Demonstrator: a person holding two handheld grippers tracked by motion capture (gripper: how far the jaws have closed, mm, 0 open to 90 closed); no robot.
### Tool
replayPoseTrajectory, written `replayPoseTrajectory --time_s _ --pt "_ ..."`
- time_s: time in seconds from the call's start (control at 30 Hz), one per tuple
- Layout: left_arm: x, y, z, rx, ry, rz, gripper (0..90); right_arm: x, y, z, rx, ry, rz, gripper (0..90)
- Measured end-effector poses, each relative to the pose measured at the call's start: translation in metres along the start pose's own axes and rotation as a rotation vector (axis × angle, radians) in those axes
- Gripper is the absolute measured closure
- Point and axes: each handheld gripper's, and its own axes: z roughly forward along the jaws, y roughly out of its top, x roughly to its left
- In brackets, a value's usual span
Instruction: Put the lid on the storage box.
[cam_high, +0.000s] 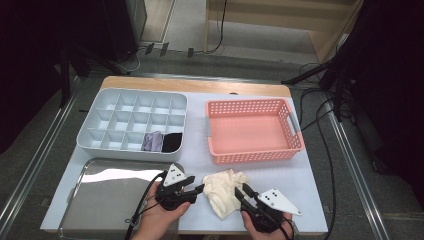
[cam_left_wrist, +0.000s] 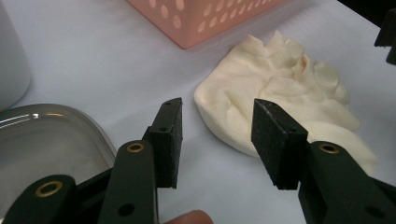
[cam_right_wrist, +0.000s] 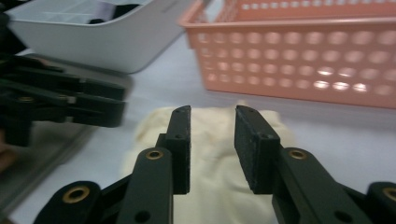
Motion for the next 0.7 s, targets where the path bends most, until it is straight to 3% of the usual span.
replayPoseTrajectory --time_s 0.1,0.23,0.3,0.37,0.4,0.53,0.6,0.7 --pt "-0.001 0.0 0.0 -0.001 0.0 -0.002 54.5 -0.008 -0.008 0.004 0.049 -0.019 0.02 72.6" --pt "-0.001 0.0 0.001 -0.003 0.002 -0.002 54.4 -0.003 -0.014 0.011 0.088 -0.02 -0.008 68.0" --pt "0.0 0.0 0.0 0.005 0.001 0.0 54.4 -0.003 -0.015 0.014 0.081 -0.077 -0.028 60.0" --pt "0.0 0.0 0.0 0.007 0.001 -0.003 54.4 -0.009 -0.017 0.016 0.087 -0.121 -0.004 57.7" --pt "0.0 0.0 0.0 0.006 0.0 -0.007 54.4 -0.012 -0.019 0.017 0.1 -0.122 0.015 59.5" --pt "0.0 0.0 0.001 0.002 0.0 -0.008 56.7 -0.017 -0.024 0.021 0.181 -0.078 0.045 81.3" --pt "0.0 -0.001 0.001 0.001 0.001 -0.006 57.5 -0.018 -0.024 0.02 0.184 -0.053 0.072 86.1" --pt "0.001 -0.001 0.002 0.002 -0.002 -0.007 58.5 -0.019 -0.023 0.016 0.193 -0.048 0.073 87.9"
